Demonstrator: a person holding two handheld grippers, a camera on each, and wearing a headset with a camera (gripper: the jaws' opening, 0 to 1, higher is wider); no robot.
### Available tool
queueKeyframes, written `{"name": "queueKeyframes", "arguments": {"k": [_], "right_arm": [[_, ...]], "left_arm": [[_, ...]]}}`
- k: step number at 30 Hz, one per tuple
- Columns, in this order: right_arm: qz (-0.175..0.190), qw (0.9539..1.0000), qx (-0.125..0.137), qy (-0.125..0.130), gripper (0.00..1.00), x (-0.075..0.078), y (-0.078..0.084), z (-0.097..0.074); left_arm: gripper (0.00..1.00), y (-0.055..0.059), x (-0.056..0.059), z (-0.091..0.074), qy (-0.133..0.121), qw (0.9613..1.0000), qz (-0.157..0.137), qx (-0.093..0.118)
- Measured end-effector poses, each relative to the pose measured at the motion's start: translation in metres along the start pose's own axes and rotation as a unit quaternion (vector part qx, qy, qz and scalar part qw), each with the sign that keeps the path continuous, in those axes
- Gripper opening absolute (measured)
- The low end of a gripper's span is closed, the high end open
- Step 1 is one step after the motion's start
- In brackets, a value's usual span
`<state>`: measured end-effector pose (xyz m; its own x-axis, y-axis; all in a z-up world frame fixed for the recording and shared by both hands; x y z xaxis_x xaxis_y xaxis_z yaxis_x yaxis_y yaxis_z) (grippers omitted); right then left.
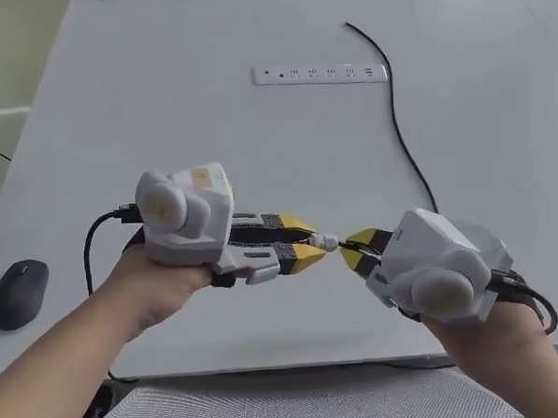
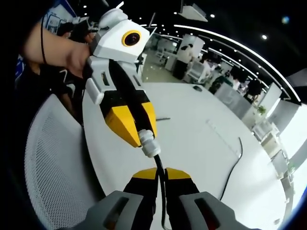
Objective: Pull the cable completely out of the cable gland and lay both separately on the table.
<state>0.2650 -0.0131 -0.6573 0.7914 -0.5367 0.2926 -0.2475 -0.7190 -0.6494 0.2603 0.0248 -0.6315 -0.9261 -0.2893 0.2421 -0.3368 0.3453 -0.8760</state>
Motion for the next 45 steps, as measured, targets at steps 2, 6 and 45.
{"name": "queueKeyframes", "arguments": {"k": [2, 6, 45], "right_arm": [[0.004, 1.0, -0.001, 0.002, 0.0, 0.002, 0.003, 0.0], [0.022, 0.9996, -0.008, 0.012, 0.0, 0.009, 0.012, 0.002], [0.256, 0.9653, -0.047, 0.023, 0.0, 0.021, 0.091, 0.017]], "left_arm": [[0.15, 0.001, -0.001, 0.001, 0.001, 1.0, -0.003, 0.0], [0.15, -0.001, -0.002, 0.002, 0.0, 1.0, -0.006, 0.002], [0.15, -0.001, 0.0, 0.004, -0.012, 0.9999, -0.005, 0.005]]}}
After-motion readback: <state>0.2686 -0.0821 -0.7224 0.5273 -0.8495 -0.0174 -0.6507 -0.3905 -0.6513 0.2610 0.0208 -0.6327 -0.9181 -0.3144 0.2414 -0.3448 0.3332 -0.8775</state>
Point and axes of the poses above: the centre of the closed fingertips' face, and the gripper's own axes: z roughly forward along the fingers, x roughly to its right, y roughly out of its underside, the point moved 1 cm from there along -z, roughly backward along the fingers, and after that the axes turned 5 degrees about -x, right-handed, at the moved point
